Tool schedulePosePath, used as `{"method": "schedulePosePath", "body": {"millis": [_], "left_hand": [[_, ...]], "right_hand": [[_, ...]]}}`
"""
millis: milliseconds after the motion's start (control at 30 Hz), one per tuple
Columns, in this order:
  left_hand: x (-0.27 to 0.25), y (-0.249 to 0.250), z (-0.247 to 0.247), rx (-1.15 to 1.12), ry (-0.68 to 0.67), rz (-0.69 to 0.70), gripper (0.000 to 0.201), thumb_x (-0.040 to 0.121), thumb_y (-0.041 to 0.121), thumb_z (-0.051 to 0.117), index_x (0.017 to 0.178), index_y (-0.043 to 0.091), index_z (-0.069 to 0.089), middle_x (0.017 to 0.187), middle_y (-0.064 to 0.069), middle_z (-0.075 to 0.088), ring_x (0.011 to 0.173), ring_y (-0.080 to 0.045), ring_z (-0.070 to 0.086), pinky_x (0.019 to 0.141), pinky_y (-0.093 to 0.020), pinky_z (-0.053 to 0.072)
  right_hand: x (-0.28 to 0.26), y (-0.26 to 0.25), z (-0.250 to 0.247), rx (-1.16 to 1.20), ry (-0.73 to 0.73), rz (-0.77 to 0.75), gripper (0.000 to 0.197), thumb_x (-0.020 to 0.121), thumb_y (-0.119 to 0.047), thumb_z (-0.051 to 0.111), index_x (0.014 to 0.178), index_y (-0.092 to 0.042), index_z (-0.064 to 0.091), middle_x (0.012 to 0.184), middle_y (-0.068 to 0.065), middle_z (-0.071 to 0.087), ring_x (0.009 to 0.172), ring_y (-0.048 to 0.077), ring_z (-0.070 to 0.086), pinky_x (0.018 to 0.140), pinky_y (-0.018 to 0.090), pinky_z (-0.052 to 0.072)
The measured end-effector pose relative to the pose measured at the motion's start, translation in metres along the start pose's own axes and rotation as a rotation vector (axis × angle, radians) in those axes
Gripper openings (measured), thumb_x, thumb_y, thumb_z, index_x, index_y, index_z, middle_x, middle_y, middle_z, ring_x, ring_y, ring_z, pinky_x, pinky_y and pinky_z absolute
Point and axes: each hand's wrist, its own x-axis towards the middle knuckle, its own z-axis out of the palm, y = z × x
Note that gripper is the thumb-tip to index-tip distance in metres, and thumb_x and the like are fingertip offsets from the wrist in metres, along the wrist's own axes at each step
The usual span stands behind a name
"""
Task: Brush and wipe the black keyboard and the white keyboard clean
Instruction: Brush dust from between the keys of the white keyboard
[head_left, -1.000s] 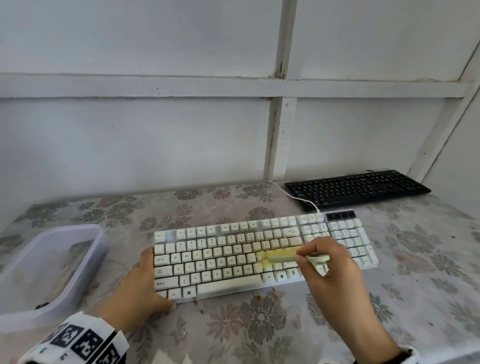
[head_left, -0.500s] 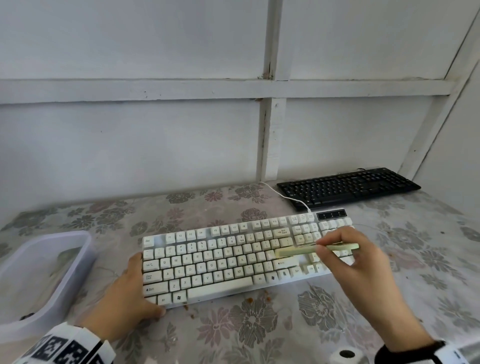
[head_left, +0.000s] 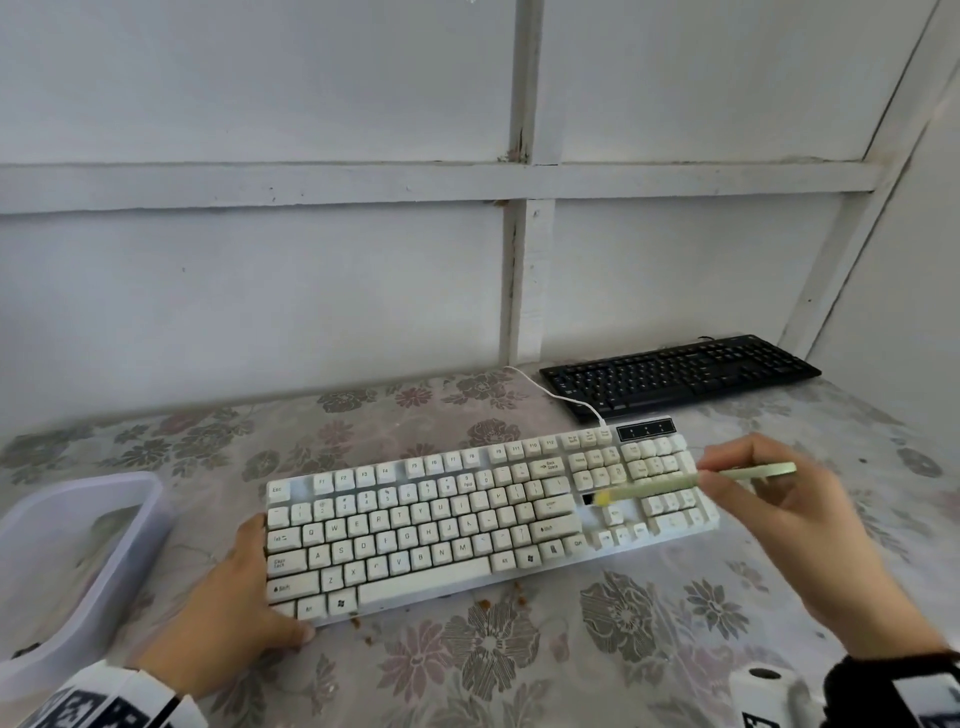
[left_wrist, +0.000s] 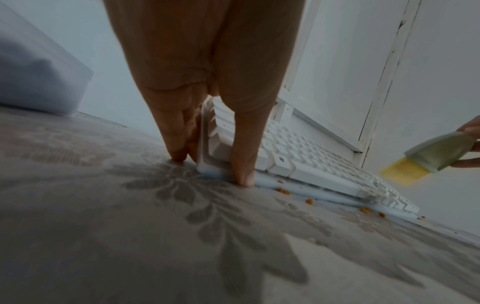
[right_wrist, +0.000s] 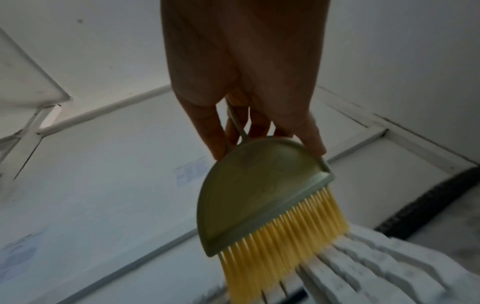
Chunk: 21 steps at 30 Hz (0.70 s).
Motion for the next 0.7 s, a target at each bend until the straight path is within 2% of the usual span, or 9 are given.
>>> {"method": "schedulePosePath", "body": {"millis": [67, 133, 167, 267, 367, 433, 533, 633, 700], "left_hand": [[0.000, 0.000, 0.001, 0.000, 0.008, 0.007, 0.112, 0.048, 0.016, 0.087, 0.138, 0.020, 0.020, 0.114, 0.014, 0.043, 0.105, -0.011, 0.051, 0.079, -0.023, 0.043], [0.000, 0.001, 0.001, 0.014, 0.008, 0.004, 0.111, 0.050, 0.016, 0.087, 0.138, 0.020, 0.020, 0.116, 0.013, 0.042, 0.105, -0.011, 0.050, 0.078, -0.022, 0.041], [0.000, 0.002, 0.001, 0.022, 0.006, -0.004, 0.111, 0.051, 0.016, 0.087, 0.138, 0.020, 0.019, 0.118, 0.011, 0.042, 0.105, -0.011, 0.050, 0.077, -0.021, 0.040], [0.001, 0.003, 0.001, 0.022, 0.007, -0.011, 0.111, 0.051, 0.016, 0.087, 0.139, 0.020, 0.019, 0.120, 0.009, 0.043, 0.105, -0.011, 0.050, 0.075, -0.019, 0.039], [0.001, 0.002, 0.001, 0.016, 0.021, -0.012, 0.111, 0.049, 0.015, 0.087, 0.138, 0.020, 0.022, 0.122, 0.007, 0.044, 0.105, -0.011, 0.050, 0.073, -0.017, 0.038], [0.001, 0.002, 0.002, 0.024, 0.026, -0.004, 0.111, 0.048, 0.016, 0.088, 0.138, 0.021, 0.023, 0.124, 0.008, 0.042, 0.105, -0.010, 0.049, 0.073, -0.016, 0.037], [0.000, 0.001, 0.001, 0.036, 0.026, -0.004, 0.111, 0.047, 0.018, 0.088, 0.137, 0.021, 0.023, 0.124, 0.008, 0.044, 0.106, -0.011, 0.051, 0.078, -0.022, 0.041], [-0.001, 0.003, 0.001, 0.049, 0.042, -0.003, 0.110, 0.048, 0.017, 0.088, 0.137, 0.020, 0.023, 0.121, 0.008, 0.045, 0.103, -0.011, 0.051, 0.076, -0.021, 0.041], [-0.002, 0.006, 0.001, 0.069, 0.036, -0.007, 0.109, 0.051, 0.017, 0.087, 0.138, 0.020, 0.022, 0.119, 0.010, 0.042, 0.100, -0.009, 0.049, 0.069, -0.015, 0.037]], "right_hand": [[0.003, 0.016, -0.003, -0.055, -0.035, 0.013, 0.017, 0.082, -0.008, 0.067, 0.078, -0.023, 0.065, 0.081, -0.005, 0.065, 0.064, 0.015, 0.056, 0.058, 0.028, 0.043], [0.009, 0.032, -0.012, -0.176, 0.044, 0.015, 0.020, 0.083, -0.009, 0.067, 0.078, -0.028, 0.062, 0.083, -0.013, 0.064, 0.066, 0.001, 0.054, 0.056, 0.010, 0.038], [0.013, 0.036, -0.017, -0.249, 0.097, 0.023, 0.021, 0.083, -0.011, 0.067, 0.076, -0.029, 0.061, 0.086, -0.016, 0.063, 0.069, 0.000, 0.054, 0.058, 0.008, 0.037], [0.014, 0.039, -0.029, -0.299, 0.176, 0.001, 0.024, 0.082, -0.008, 0.067, 0.072, -0.029, 0.060, 0.092, -0.015, 0.060, 0.080, -0.001, 0.055, 0.064, 0.007, 0.039], [0.009, 0.034, -0.023, -0.098, 0.061, -0.061, 0.021, 0.081, -0.003, 0.067, 0.078, -0.024, 0.064, 0.089, -0.008, 0.064, 0.085, 0.006, 0.059, 0.075, 0.022, 0.044], [0.005, 0.038, -0.020, -0.083, 0.000, -0.060, 0.019, 0.081, -0.007, 0.067, 0.080, -0.025, 0.064, 0.088, -0.006, 0.064, 0.088, 0.008, 0.059, 0.078, 0.025, 0.044], [0.009, 0.047, -0.028, -0.184, 0.097, -0.052, 0.009, 0.080, -0.029, 0.069, 0.080, -0.035, 0.062, 0.091, -0.008, 0.063, 0.086, 0.002, 0.057, 0.073, 0.015, 0.043], [0.012, 0.048, -0.034, -0.280, 0.177, -0.069, 0.029, 0.080, -0.010, 0.069, 0.076, -0.037, 0.059, 0.097, -0.016, 0.060, 0.086, -0.002, 0.054, 0.070, 0.003, 0.038], [0.010, 0.044, -0.030, -0.181, 0.136, -0.068, 0.020, 0.079, -0.013, 0.070, 0.081, -0.032, 0.062, 0.091, -0.009, 0.062, 0.085, 0.004, 0.056, 0.072, 0.010, 0.042]]}}
